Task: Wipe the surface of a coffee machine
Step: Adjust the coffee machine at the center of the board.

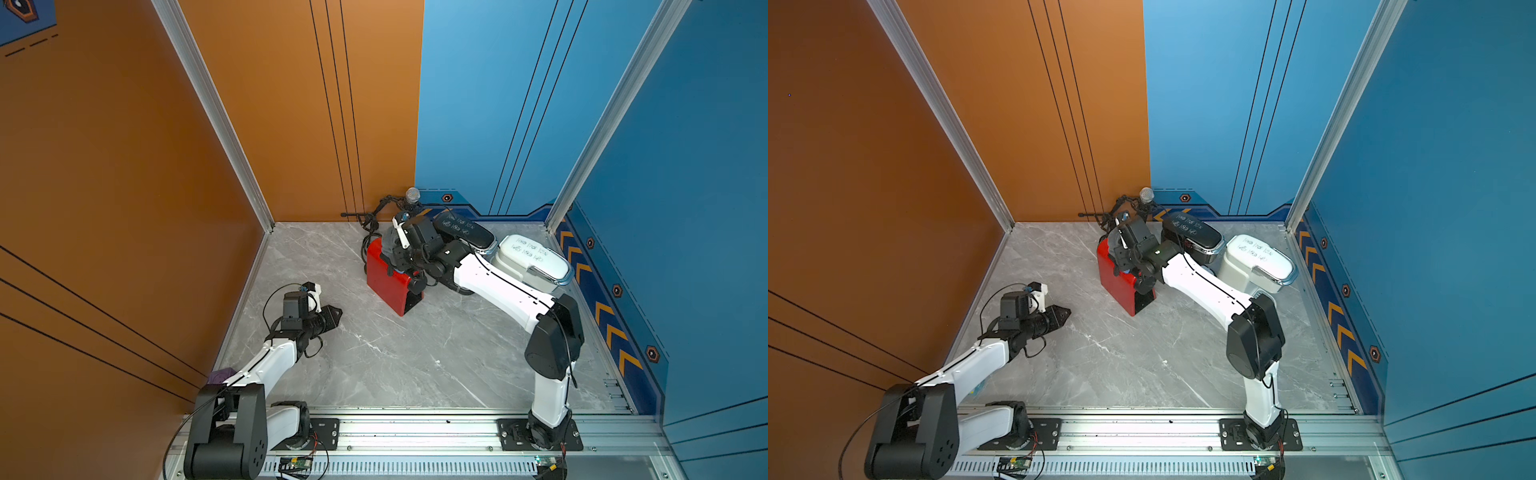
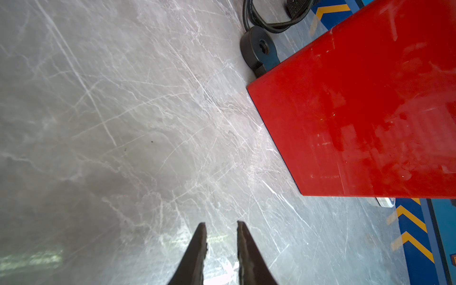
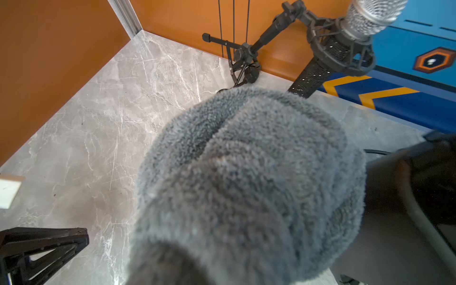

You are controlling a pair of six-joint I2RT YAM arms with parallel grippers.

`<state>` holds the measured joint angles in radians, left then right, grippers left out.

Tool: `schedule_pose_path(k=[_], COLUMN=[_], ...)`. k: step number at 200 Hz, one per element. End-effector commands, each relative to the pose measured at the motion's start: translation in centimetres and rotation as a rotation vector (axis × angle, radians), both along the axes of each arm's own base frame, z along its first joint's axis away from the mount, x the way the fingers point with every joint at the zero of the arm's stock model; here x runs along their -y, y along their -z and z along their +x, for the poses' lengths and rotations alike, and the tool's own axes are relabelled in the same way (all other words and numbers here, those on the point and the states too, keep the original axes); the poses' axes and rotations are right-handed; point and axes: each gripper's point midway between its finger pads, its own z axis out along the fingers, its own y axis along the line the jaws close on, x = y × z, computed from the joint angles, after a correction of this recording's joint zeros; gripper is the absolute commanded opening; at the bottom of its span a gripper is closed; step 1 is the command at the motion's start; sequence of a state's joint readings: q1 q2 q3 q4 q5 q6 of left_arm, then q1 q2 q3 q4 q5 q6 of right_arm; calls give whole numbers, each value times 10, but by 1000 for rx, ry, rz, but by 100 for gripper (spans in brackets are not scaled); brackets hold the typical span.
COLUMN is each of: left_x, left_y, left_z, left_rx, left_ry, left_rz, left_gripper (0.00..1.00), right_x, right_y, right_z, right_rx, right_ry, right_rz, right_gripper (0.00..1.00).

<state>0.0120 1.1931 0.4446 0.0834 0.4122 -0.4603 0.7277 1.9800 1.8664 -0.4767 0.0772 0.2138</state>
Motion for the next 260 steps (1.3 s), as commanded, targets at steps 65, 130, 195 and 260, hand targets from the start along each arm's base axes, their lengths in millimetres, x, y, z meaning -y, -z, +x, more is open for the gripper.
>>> schedule_pose_path(k=[65, 130, 195, 260], left_x=[3, 3, 3, 4], left_y=[3, 8, 8, -1], left_z=[-3, -2, -2, -5], left_rx=[-3, -18, -19, 18], left_ry=[18, 21, 21, 23], left_rz=[9, 9, 12, 12], left_gripper=[24, 24, 24, 24], right_x=[-60, -80, -93, -85], right_y=[91, 105, 77, 20], right_z=[22, 8, -23, -63], right_rx=[-191, -189, -92, -16], right_ry=[-77, -122, -192, -236], right_rz=[-113, -159, -249, -167], right_gripper=[0, 0, 0, 0])
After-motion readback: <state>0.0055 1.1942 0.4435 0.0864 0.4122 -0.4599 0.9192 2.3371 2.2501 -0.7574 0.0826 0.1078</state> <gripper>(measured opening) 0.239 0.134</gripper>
